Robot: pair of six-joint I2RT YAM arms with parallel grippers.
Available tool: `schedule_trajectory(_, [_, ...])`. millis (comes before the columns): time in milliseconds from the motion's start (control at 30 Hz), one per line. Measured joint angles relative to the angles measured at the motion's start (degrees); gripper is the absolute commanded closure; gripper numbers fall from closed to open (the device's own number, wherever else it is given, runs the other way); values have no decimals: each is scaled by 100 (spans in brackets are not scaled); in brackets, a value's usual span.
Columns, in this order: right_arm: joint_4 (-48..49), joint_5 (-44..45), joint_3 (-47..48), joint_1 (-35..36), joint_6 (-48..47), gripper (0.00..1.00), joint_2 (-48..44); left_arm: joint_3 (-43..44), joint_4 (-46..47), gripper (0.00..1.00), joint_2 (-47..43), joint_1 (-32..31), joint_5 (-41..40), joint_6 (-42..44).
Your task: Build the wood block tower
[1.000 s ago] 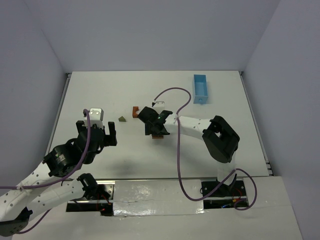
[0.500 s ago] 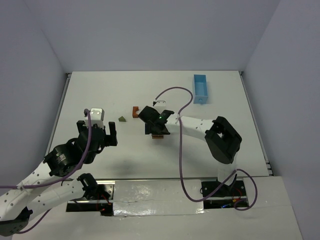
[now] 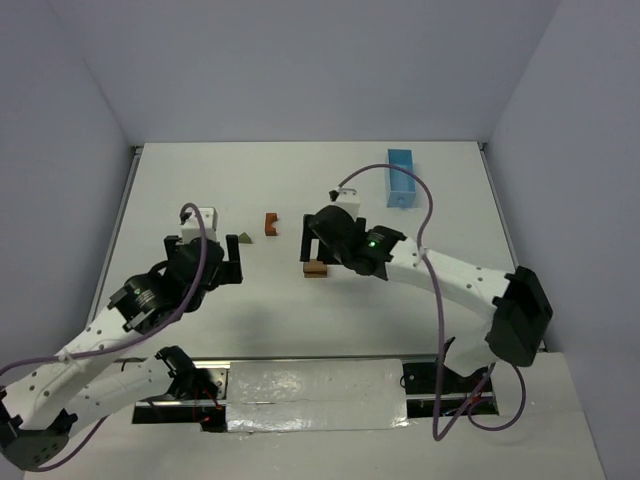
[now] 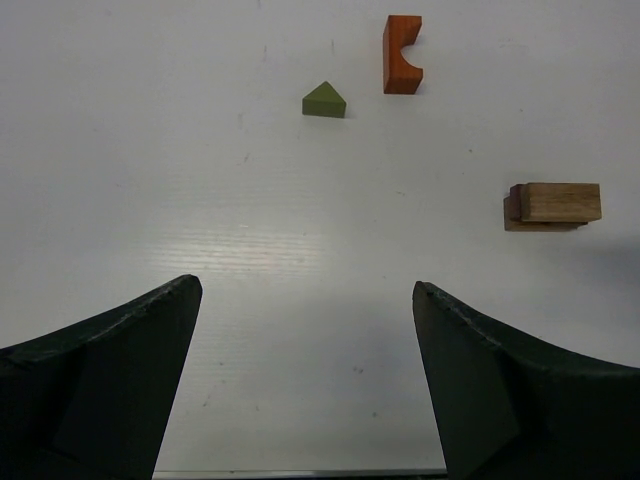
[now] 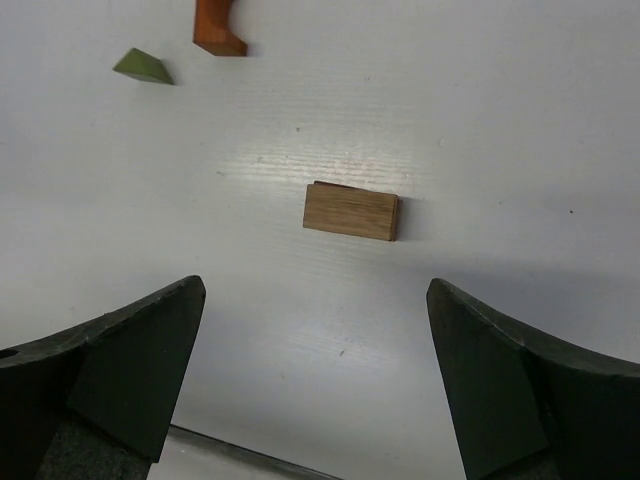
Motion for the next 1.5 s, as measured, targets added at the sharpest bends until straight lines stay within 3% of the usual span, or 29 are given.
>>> schedule_trajectory(167, [221,-234,-474,-146,-249,1,-927,184,472,2,966,697,892,-74])
schedule_trajectory(433, [450,-831,-1331,-450,-699,1,-2028,1207,1565,25,3471,1818,2614,195])
schedule_trajectory(700, [592,-1421,-1572,-717,-1156,1,-2144,2566,1755,28,6037,1996,2953,393])
schedule_trajectory(900, [841,-1832,-1740,-811,-1397,1,-2142,2809,1766,29,6754,2090,2935,533])
schedule_trajectory(1167, [1012,-2046,-1840,-828,-1561,1,-2041,2896,1847,38,7014,2168,2815,643])
schedule_trajectory(1267, [1049,-2092,-1840,-828,-1604,1,-1937,2898,1908,56,7077,2168,2817,684])
schedule_trajectory(1300, [1047,-2094,-1840,-828,-1620,1,-1904,2900,1928,69,7088,2168,2817,702])
schedule_trajectory(1367, [1043,-2087,-1840,-833,-1641,1,-1851,2909,1976,81,7088,2168,2844,772])
schedule_trajectory(1400, [1036,-2081,-1840,-839,-1648,1,-1843,2907,2004,100,7088,2166,2870,811])
schedule_trajectory(1500, [1036,-2052,-1840,-925,-1652,1,-1856,2844,2059,100,7047,2122,2830,859])
